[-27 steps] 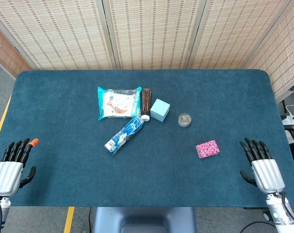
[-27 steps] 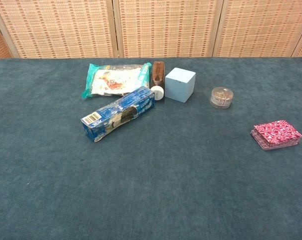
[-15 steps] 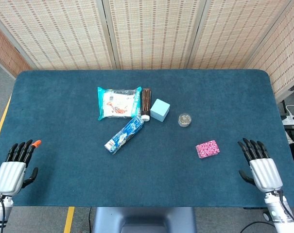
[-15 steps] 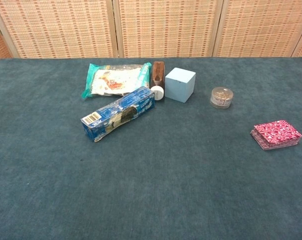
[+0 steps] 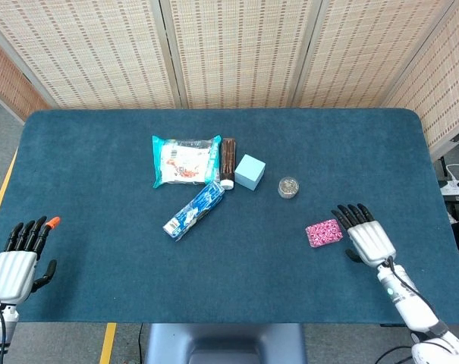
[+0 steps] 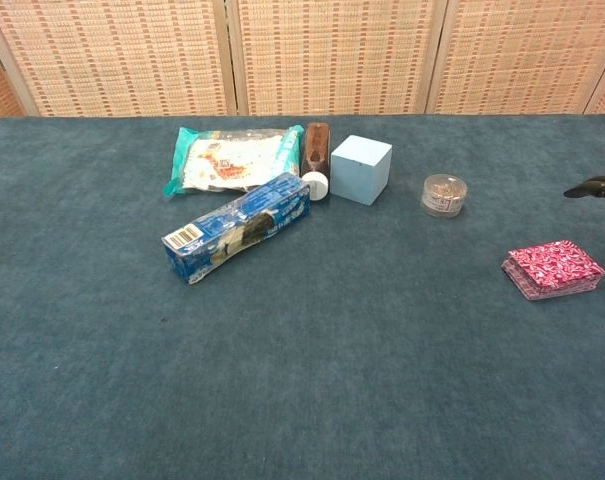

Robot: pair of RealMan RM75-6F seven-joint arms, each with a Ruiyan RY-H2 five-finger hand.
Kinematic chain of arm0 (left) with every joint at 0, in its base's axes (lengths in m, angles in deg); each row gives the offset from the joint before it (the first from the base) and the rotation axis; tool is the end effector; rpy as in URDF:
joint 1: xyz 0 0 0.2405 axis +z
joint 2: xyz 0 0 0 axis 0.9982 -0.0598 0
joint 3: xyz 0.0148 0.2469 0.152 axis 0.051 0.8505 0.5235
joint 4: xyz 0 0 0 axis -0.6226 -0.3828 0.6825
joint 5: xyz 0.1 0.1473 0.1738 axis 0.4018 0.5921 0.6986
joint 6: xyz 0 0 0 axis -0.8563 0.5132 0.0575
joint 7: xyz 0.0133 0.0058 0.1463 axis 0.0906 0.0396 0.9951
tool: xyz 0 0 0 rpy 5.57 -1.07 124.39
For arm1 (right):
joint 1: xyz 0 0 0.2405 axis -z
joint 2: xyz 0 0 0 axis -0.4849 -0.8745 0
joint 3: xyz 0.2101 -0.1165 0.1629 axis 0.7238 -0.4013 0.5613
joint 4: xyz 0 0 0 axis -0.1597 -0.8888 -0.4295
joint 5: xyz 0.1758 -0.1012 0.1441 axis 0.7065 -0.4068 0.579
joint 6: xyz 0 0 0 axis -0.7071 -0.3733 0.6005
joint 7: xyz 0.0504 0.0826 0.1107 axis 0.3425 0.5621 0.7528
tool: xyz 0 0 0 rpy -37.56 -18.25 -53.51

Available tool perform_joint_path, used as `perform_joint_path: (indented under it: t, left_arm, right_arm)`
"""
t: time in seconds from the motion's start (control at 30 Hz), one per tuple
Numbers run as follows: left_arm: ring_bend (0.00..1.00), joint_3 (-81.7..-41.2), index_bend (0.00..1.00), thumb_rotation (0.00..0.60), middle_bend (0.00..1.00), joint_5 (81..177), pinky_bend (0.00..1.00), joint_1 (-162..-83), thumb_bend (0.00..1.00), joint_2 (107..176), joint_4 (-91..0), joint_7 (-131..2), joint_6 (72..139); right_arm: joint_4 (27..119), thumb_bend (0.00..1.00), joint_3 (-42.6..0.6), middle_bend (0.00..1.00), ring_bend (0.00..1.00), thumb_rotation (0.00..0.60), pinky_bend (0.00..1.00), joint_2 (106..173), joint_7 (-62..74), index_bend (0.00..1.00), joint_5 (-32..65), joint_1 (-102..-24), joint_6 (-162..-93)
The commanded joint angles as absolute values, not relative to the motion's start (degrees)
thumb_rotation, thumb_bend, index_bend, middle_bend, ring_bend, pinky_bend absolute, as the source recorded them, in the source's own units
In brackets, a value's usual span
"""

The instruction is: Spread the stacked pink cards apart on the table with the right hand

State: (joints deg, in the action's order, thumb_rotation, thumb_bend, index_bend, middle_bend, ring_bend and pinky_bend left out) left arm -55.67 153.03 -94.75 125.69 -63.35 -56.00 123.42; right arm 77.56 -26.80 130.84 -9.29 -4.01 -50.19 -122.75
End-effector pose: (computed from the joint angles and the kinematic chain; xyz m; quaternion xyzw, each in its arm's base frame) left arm -0.3521 0.2087 0.1151 -0.6370 -0.3460 -0.3472 0.5949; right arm -0.3494 -0.2961 0.0419 0.7534 -0.3253 0.2516 0.5131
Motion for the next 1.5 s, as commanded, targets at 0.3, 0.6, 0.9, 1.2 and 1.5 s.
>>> perform_joint_path:
  t: [0.3, 0.6, 0.9, 1.2, 1.5]
  left_arm:
    - [0.00, -55.8, 0.00, 0.600, 0.00, 151.5, 0.00, -95.3, 0.44, 125.5, -63.8, -55.1, 121.7]
    - [0.00, -56.0, 0.00, 0.600, 0.00, 151.0, 0.00, -95.1, 0.43, 125.4, -64.0, -55.1, 122.1]
    - [0.00, -55.7, 0.00, 0.600, 0.00, 151.6, 0.00, -95.0, 0.43, 125.1, -64.1, -55.4, 122.3]
    - [0.00, -55.8, 0.00, 0.600, 0.00, 151.6, 0.00, -95.0, 0.44, 125.1, -64.2, -55.0, 122.4]
    - [0.00, -55.8, 0.00, 0.600, 0.00, 151.1, 0.00, -95.2, 0.43, 125.3, -63.9, -54.8, 122.0]
  right_arm:
    - [72.1, 0.18, -26.6, 0.14, 0.00, 0.600, 0.00, 136.0, -8.3, 0.16, -2.8, -54.0, -119.9]
    - [71.2, 0.18, -27.1, 0.16, 0.00, 0.600, 0.00, 137.5, -9.7, 0.18, -1.1, -55.4, -117.8]
    - [71.3, 0.18, -26.9, 0.24, 0.00, 0.600, 0.00, 138.3, -11.3, 0.28, 0.3, -56.1, -118.3]
    - [70.8, 0.18, -26.6, 0.27, 0.03, 0.600, 0.00, 139.2, -12.7, 0.31, 1.9, -56.8, -118.2]
    - [71.1, 0.18, -26.7, 0.31, 0.09, 0.600, 0.00, 139.6, -13.6, 0.35, 3.0, -57.1, -118.4]
